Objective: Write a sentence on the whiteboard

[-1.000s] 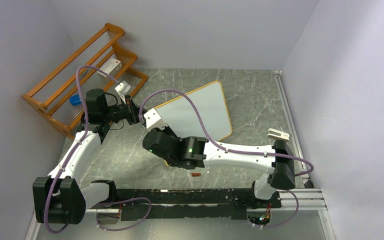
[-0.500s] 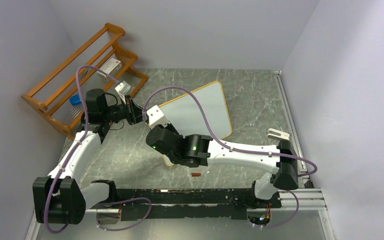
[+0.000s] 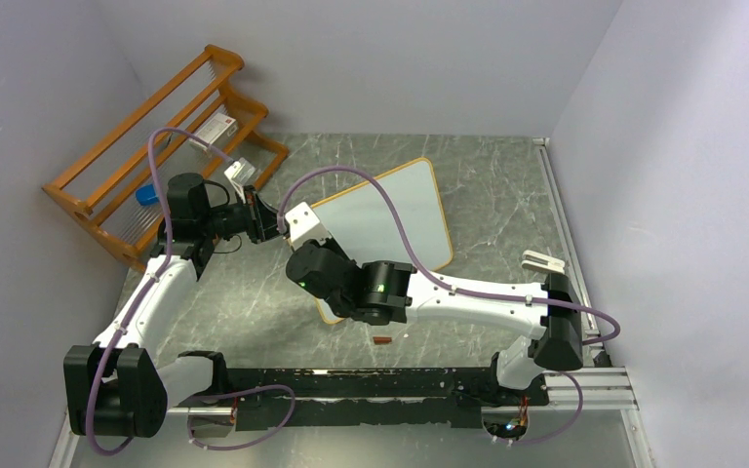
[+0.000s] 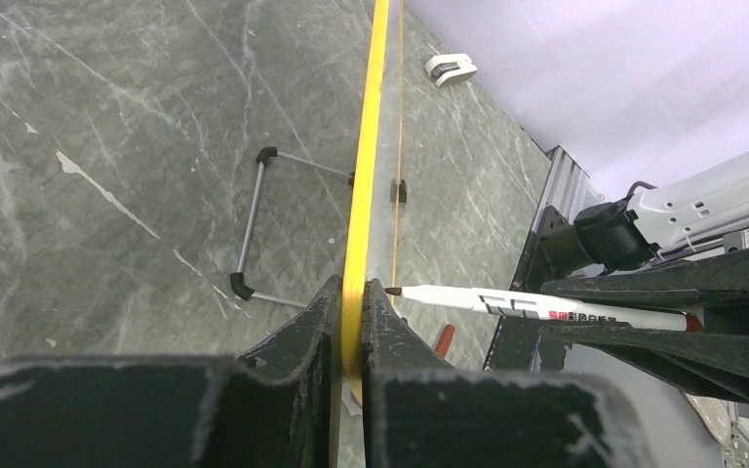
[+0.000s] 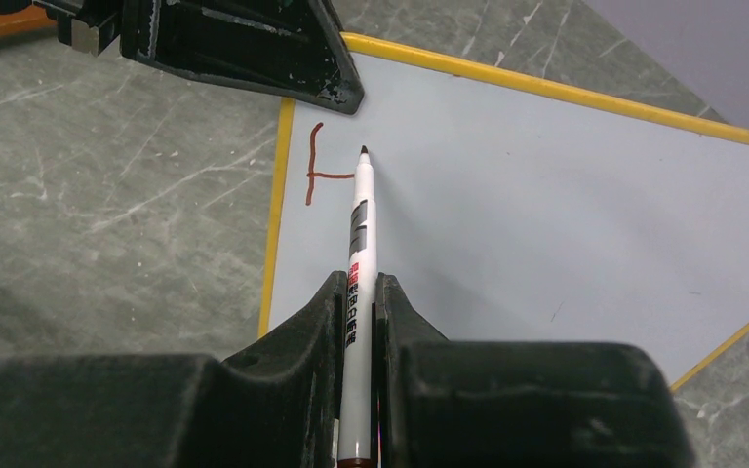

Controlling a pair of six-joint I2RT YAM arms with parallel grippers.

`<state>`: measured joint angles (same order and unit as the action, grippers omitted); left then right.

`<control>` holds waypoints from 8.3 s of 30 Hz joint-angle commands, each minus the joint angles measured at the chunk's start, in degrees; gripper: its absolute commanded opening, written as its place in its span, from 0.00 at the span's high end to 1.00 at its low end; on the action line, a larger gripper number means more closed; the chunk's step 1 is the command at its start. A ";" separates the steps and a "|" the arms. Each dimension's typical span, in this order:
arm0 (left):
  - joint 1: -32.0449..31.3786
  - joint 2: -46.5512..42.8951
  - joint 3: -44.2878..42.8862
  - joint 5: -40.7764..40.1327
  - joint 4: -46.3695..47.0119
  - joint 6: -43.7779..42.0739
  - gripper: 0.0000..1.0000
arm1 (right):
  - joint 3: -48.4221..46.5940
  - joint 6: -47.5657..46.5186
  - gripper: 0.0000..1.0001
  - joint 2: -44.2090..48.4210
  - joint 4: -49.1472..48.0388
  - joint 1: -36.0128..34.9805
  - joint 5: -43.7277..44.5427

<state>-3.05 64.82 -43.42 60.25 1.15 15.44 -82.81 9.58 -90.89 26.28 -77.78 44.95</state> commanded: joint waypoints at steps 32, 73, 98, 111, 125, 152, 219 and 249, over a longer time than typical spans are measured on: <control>-0.20 0.62 1.34 0.04 -1.59 -1.45 0.95 | -2.10 1.81 1.00 -2.19 2.80 1.29 -1.03; -0.28 0.83 1.25 -0.22 -1.70 -1.56 0.95 | 0.36 6.68 1.00 -1.31 8.15 0.80 -3.58; -0.29 1.15 1.25 -0.26 -1.96 -1.68 0.95 | 2.89 4.77 1.00 2.23 2.56 0.15 1.17; -0.38 1.28 1.14 -0.30 -2.07 -1.86 0.95 | 2.95 4.55 1.00 1.27 2.19 1.42 0.42; -0.38 1.36 1.14 -0.11 -1.94 -1.71 0.95 | 2.65 3.87 1.00 0.48 1.53 1.67 -0.34; -0.38 1.52 1.14 -0.31 -1.99 -1.82 0.95 | 3.73 5.65 1.00 1.33 5.36 1.59 -2.81; -0.73 2.04 0.88 -0.40 -2.62 -2.19 0.95 | 3.12 3.05 1.00 1.83 0.15 1.87 -0.97; -0.73 2.12 0.71 -0.77 -3.00 -2.47 0.95 | 6.08 3.99 1.00 3.97 1.04 2.72 1.75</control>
<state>-3.16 65.80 -43.44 60.25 1.72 15.46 -77.21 12.84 -86.98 27.77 -75.46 45.84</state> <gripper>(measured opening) 0.116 0.153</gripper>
